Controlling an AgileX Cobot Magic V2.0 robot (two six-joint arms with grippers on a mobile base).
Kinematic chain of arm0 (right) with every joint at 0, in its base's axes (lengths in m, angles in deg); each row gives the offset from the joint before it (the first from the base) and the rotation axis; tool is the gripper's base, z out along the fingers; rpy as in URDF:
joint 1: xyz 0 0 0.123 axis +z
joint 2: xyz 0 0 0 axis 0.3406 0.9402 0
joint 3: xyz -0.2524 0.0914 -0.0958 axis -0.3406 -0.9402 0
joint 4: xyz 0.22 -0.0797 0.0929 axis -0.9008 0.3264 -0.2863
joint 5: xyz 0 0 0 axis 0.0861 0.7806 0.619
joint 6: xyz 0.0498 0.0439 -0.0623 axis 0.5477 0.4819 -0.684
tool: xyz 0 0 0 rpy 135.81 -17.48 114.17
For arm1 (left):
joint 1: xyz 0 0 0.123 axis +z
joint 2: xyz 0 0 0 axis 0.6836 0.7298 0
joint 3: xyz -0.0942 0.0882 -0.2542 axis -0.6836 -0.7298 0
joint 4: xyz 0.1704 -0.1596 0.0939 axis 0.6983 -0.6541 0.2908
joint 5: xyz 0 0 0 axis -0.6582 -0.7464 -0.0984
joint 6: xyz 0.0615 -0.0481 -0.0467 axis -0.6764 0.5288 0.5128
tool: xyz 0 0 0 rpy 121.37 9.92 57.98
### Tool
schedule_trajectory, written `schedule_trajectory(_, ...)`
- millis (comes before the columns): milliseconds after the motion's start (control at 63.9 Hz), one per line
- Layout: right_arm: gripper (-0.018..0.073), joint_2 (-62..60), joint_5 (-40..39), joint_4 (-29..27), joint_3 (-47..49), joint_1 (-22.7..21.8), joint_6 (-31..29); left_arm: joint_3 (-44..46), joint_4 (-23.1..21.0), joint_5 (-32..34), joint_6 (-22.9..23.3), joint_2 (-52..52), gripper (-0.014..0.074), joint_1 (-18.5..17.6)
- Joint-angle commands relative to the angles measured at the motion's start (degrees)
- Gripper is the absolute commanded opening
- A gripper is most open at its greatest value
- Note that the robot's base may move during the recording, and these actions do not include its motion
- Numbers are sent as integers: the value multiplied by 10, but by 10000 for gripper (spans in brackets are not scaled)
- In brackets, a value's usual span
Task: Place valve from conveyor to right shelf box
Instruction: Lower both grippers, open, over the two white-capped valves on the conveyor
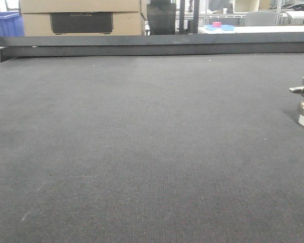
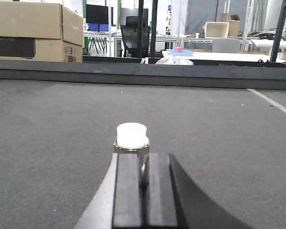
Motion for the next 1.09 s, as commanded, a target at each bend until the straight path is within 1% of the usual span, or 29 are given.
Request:
schedule_trajectory(0,-154,-2,-19,-1,0,2,2,2,-6,17,0,-2,-111,2)
schedule_trajectory(63,-154,-2,-45,-1,0,2,2,2,-10,27,0,-2,-111,2)
schedule_trajectory(156,-154,-2,-95,-6,0,2,2,2,-10,84,0,-2,-111,2)
schedule_trajectory(188,-154,-2,-100,-9,0,2,2,2,-10,96,0,-2,-111,2)
schedule_trajectory(235,-154,-2,-90,-9,20,2,2,5,-10,96,0,-2,-111,2)
schedule_trajectory(297,-154,-2,-55,-9,61,2,2,39,-10,69,0,-2,-111,2)
schedule_trajectory(344,-154,-2,-22,-9,100,2,2,80,-3,31,0,-2,-111,2)
schedule_trajectory(391,-152,-2,21,-9,134,2,2,115,3,-22,0,0,-111,2)
schedule_trajectory(454,-120,10,70,-9,181,2,2,170,8,-95,0,16,-96,2)
schedule_trajectory(485,-91,19,88,-9,205,2,2,200,11,-126,0,28,-66,2)
schedule_trajectory(547,7,43,120,-9,239,2,2,242,12,-183,0,55,19,2)
schedule_trajectory(594,108,63,137,-9,262,2,2,275,12,-218,0,75,97,2)
schedule_trajectory(626,172,75,139,-9,273,2,2,295,12,-238,0,93,172,2)
schedule_trajectory(673,305,96,139,-9,283,2,2,316,12,-255,0,118,278,2)
schedule_trajectory(720,398,115,138,-9,287,2,2,330,12,-269,0,142,377,2)
schedule_trajectory(782,519,133,137,-9,287,2,2,344,12,-282,0,167,483,2)
schedule_trajectory(813,574,145,136,-9,287,2,2,348,12,-288,0,184,556,2)
schedule_trajectory(829,575,150,135,-9,287,2,2,351,12,-292,0,191,591,2)
schedule_trajectory(860,570,158,135,-9,287,2,2,354,12,-295,0,201,623,2)
schedule_trajectory(985,570,202,165,-9,312,2,2,354,12,-286,0,210,601,-6)
schedule_trajectory(1079,570,256,214,-7,355,2,2,354,12,-283,0,210,601,-11)
